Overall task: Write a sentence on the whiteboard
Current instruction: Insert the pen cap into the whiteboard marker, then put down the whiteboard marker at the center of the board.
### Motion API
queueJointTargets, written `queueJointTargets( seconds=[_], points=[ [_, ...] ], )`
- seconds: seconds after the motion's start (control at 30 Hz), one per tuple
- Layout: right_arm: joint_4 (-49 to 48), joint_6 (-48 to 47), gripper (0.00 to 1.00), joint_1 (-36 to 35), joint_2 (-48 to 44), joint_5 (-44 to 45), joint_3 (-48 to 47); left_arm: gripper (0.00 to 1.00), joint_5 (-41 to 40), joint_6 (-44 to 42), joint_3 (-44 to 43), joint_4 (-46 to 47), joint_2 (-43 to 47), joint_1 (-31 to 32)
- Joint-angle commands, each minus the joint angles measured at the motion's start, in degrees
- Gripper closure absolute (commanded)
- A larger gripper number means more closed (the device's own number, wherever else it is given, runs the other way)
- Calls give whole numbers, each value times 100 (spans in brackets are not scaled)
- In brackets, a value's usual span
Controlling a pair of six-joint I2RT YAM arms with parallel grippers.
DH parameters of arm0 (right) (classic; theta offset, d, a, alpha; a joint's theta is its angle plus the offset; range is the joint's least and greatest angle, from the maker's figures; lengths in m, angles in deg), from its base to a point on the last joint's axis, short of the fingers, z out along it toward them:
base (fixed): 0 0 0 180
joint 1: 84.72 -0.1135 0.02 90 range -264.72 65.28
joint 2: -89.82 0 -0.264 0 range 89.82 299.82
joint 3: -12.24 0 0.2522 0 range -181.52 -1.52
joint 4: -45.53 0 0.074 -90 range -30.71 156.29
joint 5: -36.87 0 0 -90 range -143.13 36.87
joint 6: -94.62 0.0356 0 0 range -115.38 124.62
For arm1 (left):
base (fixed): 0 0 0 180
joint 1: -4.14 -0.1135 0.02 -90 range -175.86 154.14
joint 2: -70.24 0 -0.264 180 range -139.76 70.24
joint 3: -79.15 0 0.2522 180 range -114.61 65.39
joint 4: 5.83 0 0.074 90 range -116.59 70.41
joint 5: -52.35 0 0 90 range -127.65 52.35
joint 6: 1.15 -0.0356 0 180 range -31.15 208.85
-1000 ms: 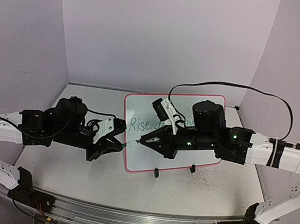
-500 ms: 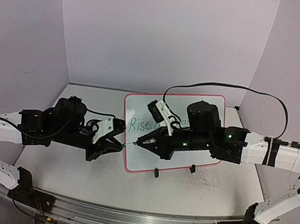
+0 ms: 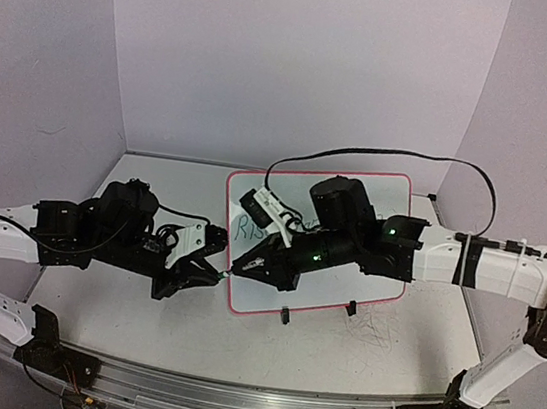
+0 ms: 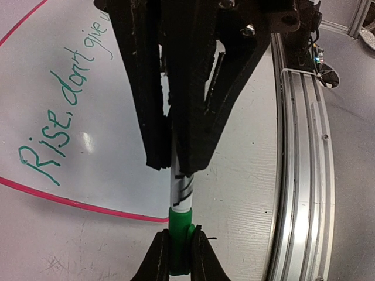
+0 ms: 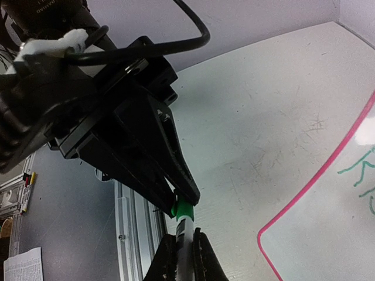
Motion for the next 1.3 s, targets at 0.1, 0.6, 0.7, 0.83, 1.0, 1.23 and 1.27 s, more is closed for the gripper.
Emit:
queueJointTargets(
  seconds=[0.1,0.6,0.7,0.83,1.0,1.23,1.27],
  points=[
    [399,-191,100,-114,895,-1049,-872,100,41,-73,-475,508,120,131],
    [-883,1780,100,-515,1743,-1000,-1114,100,-622,-175,41,1214,488,271],
    [-795,2112,100,-538,1935,-952,-1335,100,-667,-221,49,1218,470,288],
    [-443,2456,100,-581,2075,-814,-1475,100,-685,-256,29,1217,442,306],
    [-563,2519,100,-500,1838,-323,-1124,100,-656,-159,-71,996,327,306],
    [-2107,1654,100,-431,858,758,447,47,-710,691,-330,79,915,306],
    [-2318,1506,100,-461,853,820,588,40,-700,856,-341,20,1073,304]
  ],
)
